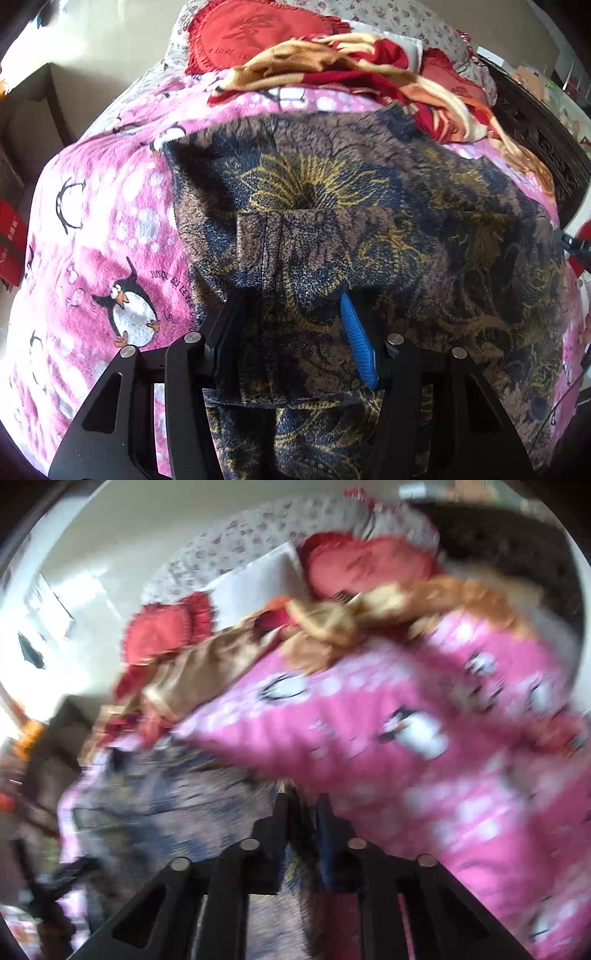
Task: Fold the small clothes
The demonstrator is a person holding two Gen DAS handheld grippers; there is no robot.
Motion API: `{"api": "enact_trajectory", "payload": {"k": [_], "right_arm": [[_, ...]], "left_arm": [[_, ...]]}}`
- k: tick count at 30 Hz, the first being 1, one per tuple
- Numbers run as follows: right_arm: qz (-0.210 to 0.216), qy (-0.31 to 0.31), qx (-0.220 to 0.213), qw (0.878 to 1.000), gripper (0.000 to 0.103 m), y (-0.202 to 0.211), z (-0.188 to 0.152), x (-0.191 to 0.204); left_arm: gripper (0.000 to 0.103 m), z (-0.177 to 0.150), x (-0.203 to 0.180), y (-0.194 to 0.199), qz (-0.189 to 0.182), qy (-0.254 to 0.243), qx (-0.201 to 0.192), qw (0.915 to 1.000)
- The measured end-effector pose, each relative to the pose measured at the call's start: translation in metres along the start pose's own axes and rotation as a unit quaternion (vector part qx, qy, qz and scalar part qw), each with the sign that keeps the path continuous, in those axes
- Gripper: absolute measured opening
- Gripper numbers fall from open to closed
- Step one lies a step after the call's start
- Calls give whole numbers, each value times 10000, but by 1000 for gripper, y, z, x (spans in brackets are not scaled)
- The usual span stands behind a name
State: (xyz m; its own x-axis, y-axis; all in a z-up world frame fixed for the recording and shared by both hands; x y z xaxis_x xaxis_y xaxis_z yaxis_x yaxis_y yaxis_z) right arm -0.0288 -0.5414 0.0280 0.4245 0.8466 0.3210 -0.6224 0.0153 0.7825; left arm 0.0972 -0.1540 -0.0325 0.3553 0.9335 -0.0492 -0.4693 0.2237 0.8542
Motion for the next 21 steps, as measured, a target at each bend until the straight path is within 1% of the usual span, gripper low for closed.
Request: {"api": "enact_trajectory", "payload": {"k": [1, 2, 3, 4, 6, 7, 8, 9, 10, 11, 14, 15, 16, 17, 18, 19, 20, 21], "right_arm": [[-305, 19, 75, 9995, 0, -7, -2, -7], [-484, -32, 242, 9985, 0, -15, -6, -15], [-387, -138, 361, 9985, 0, -20, -10, -18], [-190, -303, 418, 9985, 0, -18, -14, -20], [85, -426, 302, 9986, 3, 4, -19, -19], [219, -423, 287, 9985, 10, 13, -22, -16], [360, -403, 306, 9981, 27, 24, -28, -12], [472, -338, 357, 9977, 40, 32, -36, -7], [529, -235, 415, 9975, 61, 41, -48, -2], [584, -177, 465, 9971, 63, 44, -58, 1], [679, 16, 893, 9937, 63, 41, -90, 11], [634, 72, 939, 9935, 63, 40, -97, 13], [628, 79, 855, 9943, 62, 42, -99, 13], [660, 97, 797, 9946, 51, 42, -100, 14], [621, 158, 826, 9945, 35, 41, -102, 15], [418, 318, 977, 9938, 9, 35, -104, 14], [223, 450, 1051, 9932, 8, 32, -104, 12], [113, 546, 985, 9936, 7, 33, -103, 10]], "left_arm": [[57, 0, -2, -2, 38, -29, -19, 10000], [60, -1, -4, -2, 53, -95, -42, 9999], [60, -1, -6, -1, 86, -131, -43, 9999], [60, -2, -7, 2, 130, -190, -48, 9997], [60, -5, -7, 9, 111, -245, -73, 9996], [60, -7, -7, 13, 83, -239, -61, 9997], [60, -9, -6, 16, 59, -224, -56, 9997], [60, -11, -5, 20, 18, -190, -71, 9998], [60, -14, -4, 24, -7, -148, -92, 9998], [60, -17, -3, 26, -17, -130, -93, 9999], [60, -28, -3, 31, 40, -153, -45, 9999], [60, -33, -3, 33, 52, -161, -24, 9999], [60, -37, -3, 37, 39, -155, -22, 9999], [60, -41, -3, 40, 54, -153, -14, 9999], [60, -46, -3, 43, 89, -163, 13, 9998], [60, -49, -3, 45, 115, -174, 33, 9998], [60, -52, -3, 47, 145, -177, 45, 9997], [60, -57, -2, 51, 196, -156, 50, 9997]]}}
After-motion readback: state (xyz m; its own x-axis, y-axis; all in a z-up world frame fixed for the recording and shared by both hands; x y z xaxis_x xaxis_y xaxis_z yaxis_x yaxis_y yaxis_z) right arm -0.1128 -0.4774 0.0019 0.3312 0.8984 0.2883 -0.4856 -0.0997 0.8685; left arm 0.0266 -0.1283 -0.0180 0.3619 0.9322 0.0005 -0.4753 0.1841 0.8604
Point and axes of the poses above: each gripper's, at about its wrist camera, not at the fingertips, and y roughly against the way its jaws point, x to its left, z to its top, the point moved 7 cm from there along -y, roughly the way its jaws point, and after that the axes turned 4 degrees about z, right-handed, at the moved point
